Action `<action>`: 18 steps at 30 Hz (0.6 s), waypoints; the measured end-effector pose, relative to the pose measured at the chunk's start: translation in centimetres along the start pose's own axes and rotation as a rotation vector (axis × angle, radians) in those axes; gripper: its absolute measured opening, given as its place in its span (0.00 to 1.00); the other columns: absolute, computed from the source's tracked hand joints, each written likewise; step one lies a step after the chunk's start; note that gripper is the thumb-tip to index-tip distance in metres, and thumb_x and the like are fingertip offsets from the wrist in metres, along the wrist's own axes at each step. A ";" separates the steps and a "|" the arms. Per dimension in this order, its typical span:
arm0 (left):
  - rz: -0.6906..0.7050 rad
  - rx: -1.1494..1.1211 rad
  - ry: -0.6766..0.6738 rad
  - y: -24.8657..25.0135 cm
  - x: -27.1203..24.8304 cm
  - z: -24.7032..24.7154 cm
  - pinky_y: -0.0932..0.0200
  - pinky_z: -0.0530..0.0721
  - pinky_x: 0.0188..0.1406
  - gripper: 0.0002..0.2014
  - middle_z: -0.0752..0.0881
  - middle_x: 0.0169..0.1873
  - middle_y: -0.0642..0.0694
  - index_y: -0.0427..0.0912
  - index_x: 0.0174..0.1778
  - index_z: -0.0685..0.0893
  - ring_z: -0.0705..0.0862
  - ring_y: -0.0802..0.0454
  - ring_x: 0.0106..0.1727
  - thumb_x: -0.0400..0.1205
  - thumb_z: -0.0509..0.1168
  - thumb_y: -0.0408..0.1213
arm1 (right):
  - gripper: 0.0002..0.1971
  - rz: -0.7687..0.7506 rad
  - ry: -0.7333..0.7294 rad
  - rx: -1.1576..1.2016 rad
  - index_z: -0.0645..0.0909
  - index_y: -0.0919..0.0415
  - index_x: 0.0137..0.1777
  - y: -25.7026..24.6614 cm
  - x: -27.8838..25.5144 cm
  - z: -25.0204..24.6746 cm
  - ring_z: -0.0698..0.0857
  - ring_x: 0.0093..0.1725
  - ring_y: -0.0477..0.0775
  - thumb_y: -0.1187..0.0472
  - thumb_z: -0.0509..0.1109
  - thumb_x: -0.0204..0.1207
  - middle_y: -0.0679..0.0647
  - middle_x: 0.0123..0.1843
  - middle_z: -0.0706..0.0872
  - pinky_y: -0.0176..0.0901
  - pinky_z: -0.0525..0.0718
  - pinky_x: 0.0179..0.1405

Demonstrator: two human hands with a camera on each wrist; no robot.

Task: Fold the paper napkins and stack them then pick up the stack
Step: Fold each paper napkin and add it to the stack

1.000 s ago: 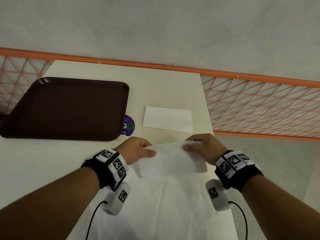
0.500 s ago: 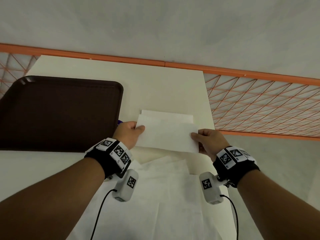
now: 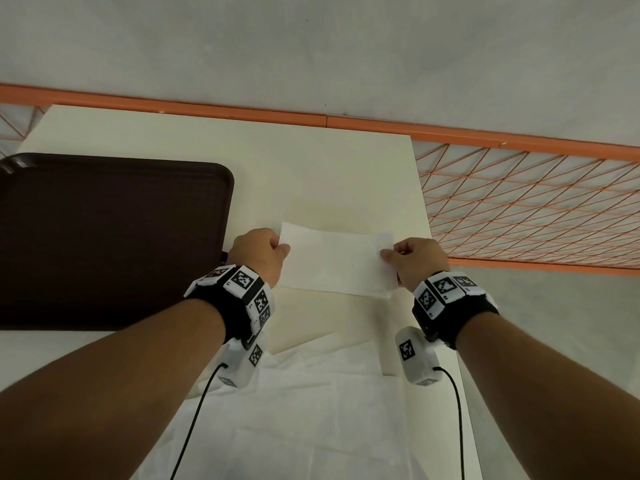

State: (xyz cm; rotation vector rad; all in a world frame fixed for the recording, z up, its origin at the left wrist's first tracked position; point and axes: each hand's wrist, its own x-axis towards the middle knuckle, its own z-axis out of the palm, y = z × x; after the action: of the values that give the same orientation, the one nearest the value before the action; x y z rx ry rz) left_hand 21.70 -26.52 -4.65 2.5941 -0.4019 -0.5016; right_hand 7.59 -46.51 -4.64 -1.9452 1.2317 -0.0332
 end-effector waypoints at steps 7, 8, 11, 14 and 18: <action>-0.133 0.173 -0.062 0.3 0.3 -0.7 0.54 0.74 0.41 0.23 0.83 0.57 0.38 0.35 0.55 0.82 0.82 0.40 0.51 0.82 0.61 0.55 | 0.21 0.034 0.019 -0.305 0.83 0.59 0.57 -0.6 0.0 -0.1 0.85 0.56 0.60 0.42 0.69 0.76 0.56 0.52 0.87 0.41 0.76 0.46; -0.125 0.213 -0.073 0.5 0.2 -0.8 0.54 0.73 0.39 0.22 0.84 0.54 0.37 0.35 0.49 0.81 0.81 0.41 0.46 0.83 0.60 0.54 | 0.22 0.036 0.006 -0.348 0.83 0.60 0.55 -0.9 -0.1 -0.2 0.84 0.55 0.61 0.41 0.68 0.77 0.57 0.51 0.87 0.42 0.74 0.45; -0.093 0.297 -0.106 1.3 -0.1 -0.8 0.54 0.74 0.38 0.19 0.86 0.51 0.37 0.36 0.43 0.79 0.83 0.40 0.46 0.83 0.61 0.52 | 0.22 0.033 -0.064 -0.465 0.84 0.63 0.51 -1.6 -0.2 0.4 0.82 0.46 0.61 0.42 0.68 0.76 0.59 0.49 0.87 0.42 0.75 0.41; -0.094 0.301 -0.125 1.9 -0.4 -0.7 0.55 0.75 0.40 0.20 0.86 0.54 0.37 0.33 0.53 0.82 0.85 0.39 0.54 0.83 0.63 0.50 | 0.21 0.018 -0.081 -0.513 0.83 0.63 0.53 -2.0 -0.4 1.2 0.81 0.44 0.61 0.44 0.70 0.75 0.60 0.52 0.86 0.42 0.76 0.41; -0.118 0.285 -0.120 1.7 -0.4 -1.1 0.54 0.75 0.39 0.20 0.85 0.54 0.37 0.33 0.51 0.81 0.84 0.40 0.52 0.83 0.63 0.51 | 0.24 0.020 -0.071 -0.521 0.82 0.63 0.59 -2.0 -0.7 0.7 0.83 0.51 0.62 0.42 0.70 0.75 0.60 0.58 0.86 0.44 0.79 0.46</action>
State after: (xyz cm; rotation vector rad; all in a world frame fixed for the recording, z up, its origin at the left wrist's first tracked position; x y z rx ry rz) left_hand 21.47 -27.37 -2.78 2.8841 -0.3859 -0.6879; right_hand 9.04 -45.16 -3.58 -2.3487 1.3009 0.4011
